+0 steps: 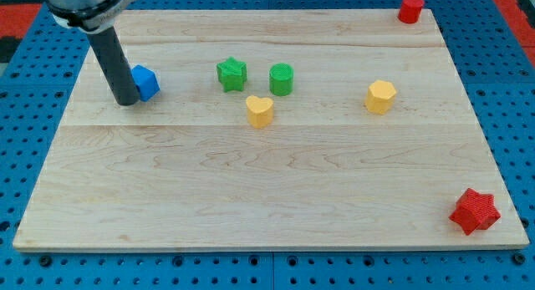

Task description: Slide the blue cube to the top left

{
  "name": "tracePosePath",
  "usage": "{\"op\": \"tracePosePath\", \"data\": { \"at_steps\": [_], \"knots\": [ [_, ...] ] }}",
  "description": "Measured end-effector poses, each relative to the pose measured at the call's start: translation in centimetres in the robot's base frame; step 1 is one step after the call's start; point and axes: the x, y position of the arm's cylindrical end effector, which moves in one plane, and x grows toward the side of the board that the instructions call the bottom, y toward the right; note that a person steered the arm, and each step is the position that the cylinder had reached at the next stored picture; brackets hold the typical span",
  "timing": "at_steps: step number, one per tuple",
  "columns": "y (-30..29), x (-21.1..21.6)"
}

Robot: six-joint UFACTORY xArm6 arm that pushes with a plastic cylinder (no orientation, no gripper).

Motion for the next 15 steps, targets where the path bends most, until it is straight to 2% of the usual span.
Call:
{"op": "tracePosePath", "data": {
  "at_steps": [1,3,5,6,7,8,9,11,13,15],
  "knots": [
    [-0.1,-1.6],
    [-5.1,-5.7],
    [-6.9,-5.8],
    [-3.9,-5.8],
    [-2.2,-7.6],
    [-3.0,-11.5],
    [-4.8,-12.8],
    [-4.5,-13.2],
    [-3.9,-16.6],
    [-4.2,-15.9]
  ]
}}
